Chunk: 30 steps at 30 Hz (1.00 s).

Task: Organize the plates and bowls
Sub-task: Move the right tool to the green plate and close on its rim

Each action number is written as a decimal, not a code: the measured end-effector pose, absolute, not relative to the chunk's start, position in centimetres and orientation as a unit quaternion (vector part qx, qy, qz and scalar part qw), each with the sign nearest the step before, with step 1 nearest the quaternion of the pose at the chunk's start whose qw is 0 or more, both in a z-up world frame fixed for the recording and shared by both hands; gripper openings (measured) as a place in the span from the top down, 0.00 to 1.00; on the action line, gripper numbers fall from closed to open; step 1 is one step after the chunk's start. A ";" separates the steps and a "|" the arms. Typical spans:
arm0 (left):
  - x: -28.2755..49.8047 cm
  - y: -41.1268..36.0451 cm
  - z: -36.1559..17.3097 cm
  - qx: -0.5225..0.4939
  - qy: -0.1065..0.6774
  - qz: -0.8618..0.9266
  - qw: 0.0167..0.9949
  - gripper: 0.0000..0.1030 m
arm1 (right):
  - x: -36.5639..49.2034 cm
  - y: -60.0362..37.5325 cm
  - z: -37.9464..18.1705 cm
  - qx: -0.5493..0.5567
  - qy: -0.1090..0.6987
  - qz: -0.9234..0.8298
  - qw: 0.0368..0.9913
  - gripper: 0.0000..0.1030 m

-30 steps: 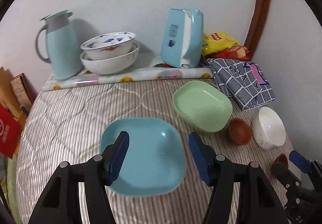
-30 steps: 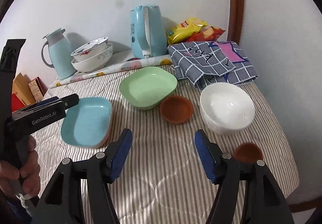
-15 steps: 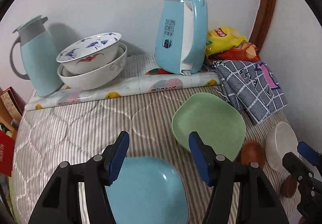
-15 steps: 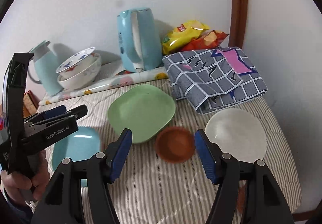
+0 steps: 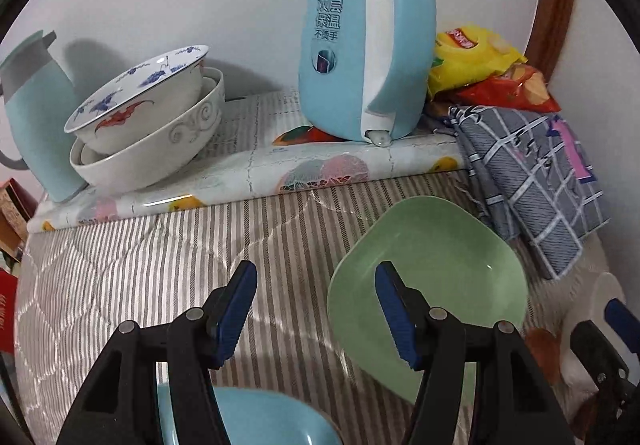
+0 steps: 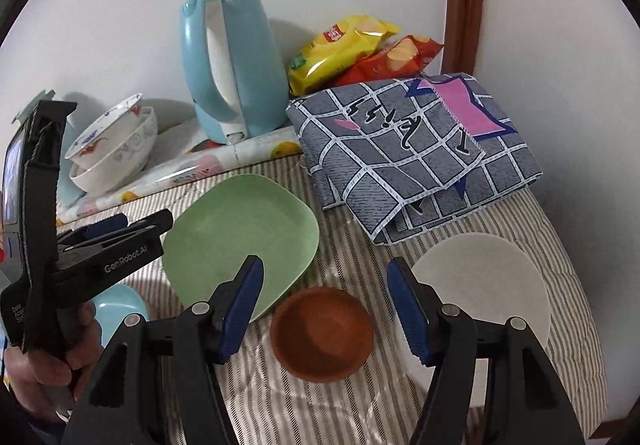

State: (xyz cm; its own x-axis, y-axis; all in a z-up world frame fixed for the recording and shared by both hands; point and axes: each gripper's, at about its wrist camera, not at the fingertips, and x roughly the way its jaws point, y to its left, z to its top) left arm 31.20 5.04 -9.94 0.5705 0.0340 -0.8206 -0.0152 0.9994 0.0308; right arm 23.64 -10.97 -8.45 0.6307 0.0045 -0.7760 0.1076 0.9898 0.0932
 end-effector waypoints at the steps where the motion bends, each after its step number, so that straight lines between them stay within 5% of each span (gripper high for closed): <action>1: 31.6 4.8 -10.3 0.017 0.467 0.018 0.884 0.42 | 23.8 -10.9 -8.6 0.063 0.430 -0.030 0.900 0.38; 12: 33.4 6.6 -12.3 -0.014 0.502 0.002 0.865 0.42 | 26.6 -10.7 -10.7 0.065 0.448 -0.035 0.891 0.39; 24: 34.1 7.2 -13.4 -0.037 0.516 -0.014 0.856 0.43 | 29.5 -9.5 -13.3 0.050 0.478 -0.036 0.876 0.56; 30: 34.6 7.0 -14.7 -0.046 0.534 -0.019 0.844 0.57 | 30.4 -9.2 -13.8 0.036 0.483 -0.043 0.874 0.63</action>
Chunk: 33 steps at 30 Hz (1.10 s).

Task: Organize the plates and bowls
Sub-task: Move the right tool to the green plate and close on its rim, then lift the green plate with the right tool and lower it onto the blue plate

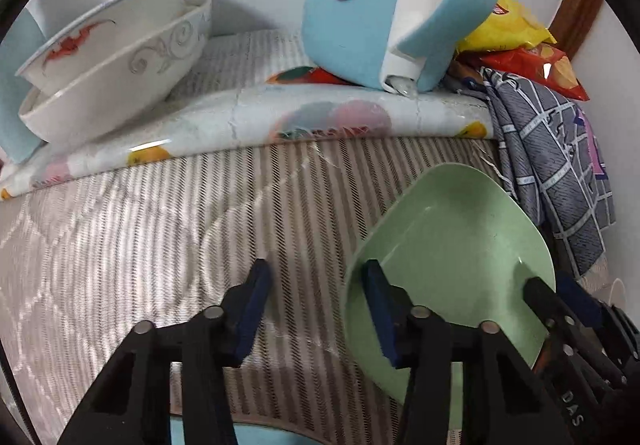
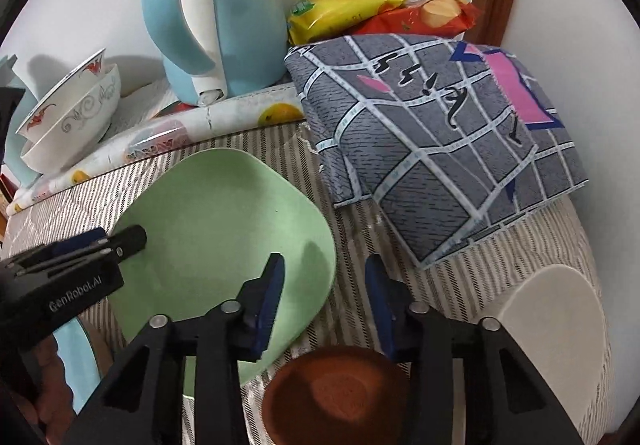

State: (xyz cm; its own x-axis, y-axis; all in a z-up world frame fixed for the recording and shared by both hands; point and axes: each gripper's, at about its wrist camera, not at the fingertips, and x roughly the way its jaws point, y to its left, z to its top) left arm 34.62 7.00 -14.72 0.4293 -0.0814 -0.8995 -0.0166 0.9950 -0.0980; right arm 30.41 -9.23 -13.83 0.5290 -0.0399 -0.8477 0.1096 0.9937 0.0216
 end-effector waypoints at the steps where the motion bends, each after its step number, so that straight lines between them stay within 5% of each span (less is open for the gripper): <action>1: 34.7 6.9 -14.8 -0.044 0.533 -0.019 0.845 0.58 | 30.5 -9.3 -13.9 0.037 0.485 -0.041 0.873 0.65; 6: 34.7 6.7 -14.9 -0.045 0.530 -0.026 0.846 0.68 | 31.4 -8.8 -14.6 0.026 0.497 -0.041 0.867 0.74; 10: 34.5 6.2 -14.7 -0.044 0.528 -0.040 0.847 0.86 | 31.6 -8.5 -14.9 0.013 0.497 -0.039 0.867 0.84; 33: 32.2 6.2 -10.4 -0.051 0.496 -0.048 0.865 0.88 | 29.0 -9.1 -12.3 0.059 0.460 -0.049 0.885 0.89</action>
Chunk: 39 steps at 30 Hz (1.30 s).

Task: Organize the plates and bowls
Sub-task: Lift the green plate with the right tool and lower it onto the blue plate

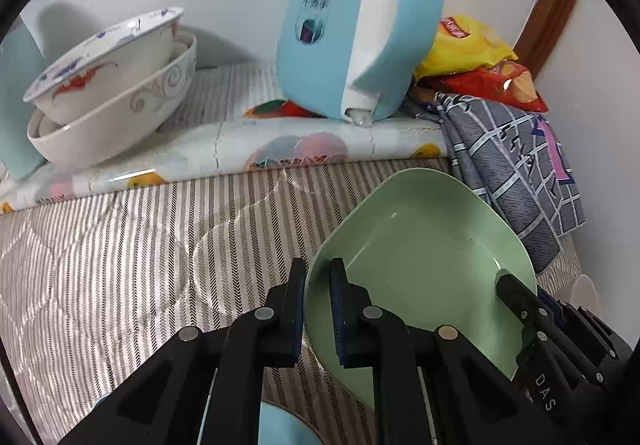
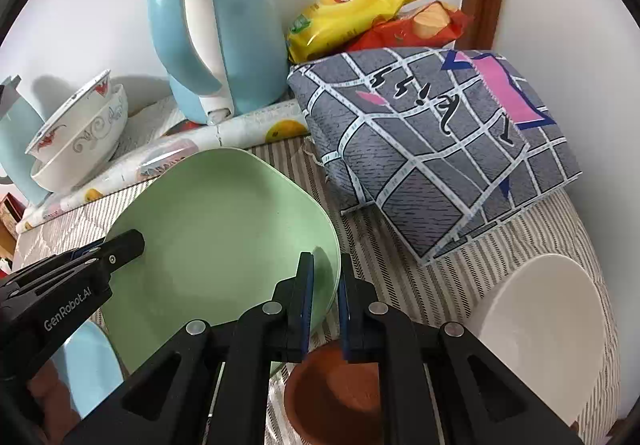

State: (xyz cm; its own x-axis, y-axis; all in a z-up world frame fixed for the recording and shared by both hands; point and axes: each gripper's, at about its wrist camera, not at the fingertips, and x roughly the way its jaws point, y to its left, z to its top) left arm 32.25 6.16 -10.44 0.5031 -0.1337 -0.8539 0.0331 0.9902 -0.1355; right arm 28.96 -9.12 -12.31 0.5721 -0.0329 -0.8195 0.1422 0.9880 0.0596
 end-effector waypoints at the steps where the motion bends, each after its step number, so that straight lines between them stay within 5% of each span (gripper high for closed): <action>1: 32.1 6.1 -10.2 -0.051 0.494 -0.050 0.867 0.88 | 28.7 -9.1 -12.0 0.060 0.458 -0.049 0.886 0.89; 39: 15.4 5.9 -4.1 -0.042 0.448 -0.045 0.892 0.88 | 12.3 -9.7 -5.7 0.113 0.407 -0.013 0.906 0.91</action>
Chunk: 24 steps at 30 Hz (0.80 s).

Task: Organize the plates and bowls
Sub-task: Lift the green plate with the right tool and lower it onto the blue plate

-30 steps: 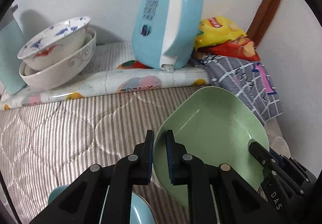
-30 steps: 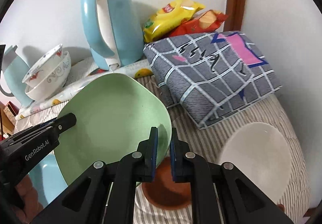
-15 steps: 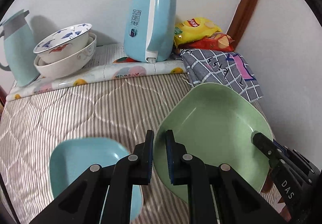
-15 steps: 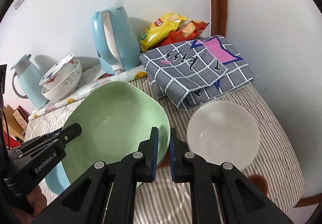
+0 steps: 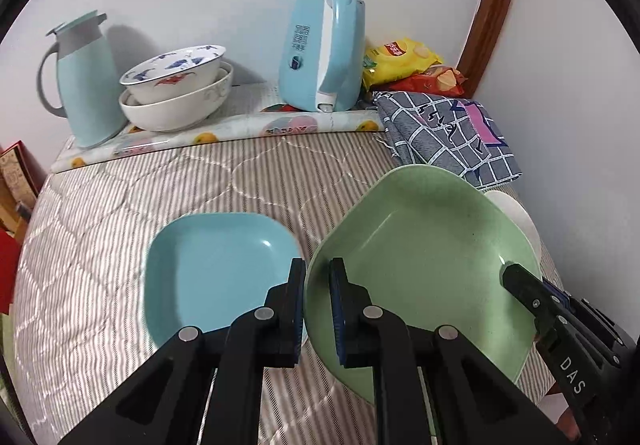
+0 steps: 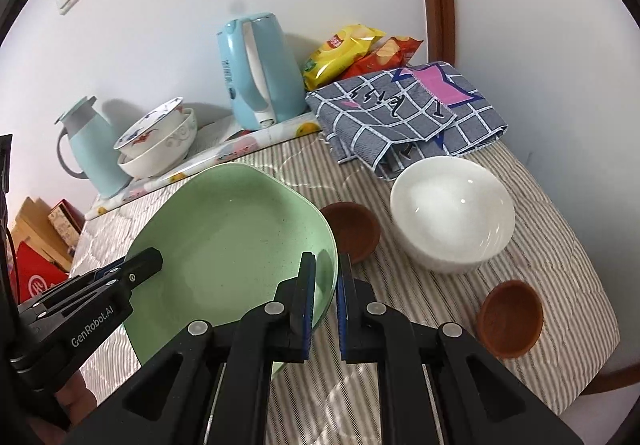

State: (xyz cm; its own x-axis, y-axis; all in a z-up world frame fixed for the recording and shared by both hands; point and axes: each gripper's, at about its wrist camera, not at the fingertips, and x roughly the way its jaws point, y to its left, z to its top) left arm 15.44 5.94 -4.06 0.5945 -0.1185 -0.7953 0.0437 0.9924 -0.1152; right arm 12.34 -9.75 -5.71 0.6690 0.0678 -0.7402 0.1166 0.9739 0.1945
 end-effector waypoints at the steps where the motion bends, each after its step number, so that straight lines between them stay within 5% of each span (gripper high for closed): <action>1: 15.2 6.1 -4.1 -0.042 0.448 -0.045 0.892 0.88 | 12.2 -9.6 -5.7 0.113 0.406 -0.013 0.907 0.91; 24: 13.1 8.5 -4.9 -0.056 0.453 -0.029 0.889 0.88 | 11.3 -7.3 -6.0 0.107 0.402 0.005 0.909 0.91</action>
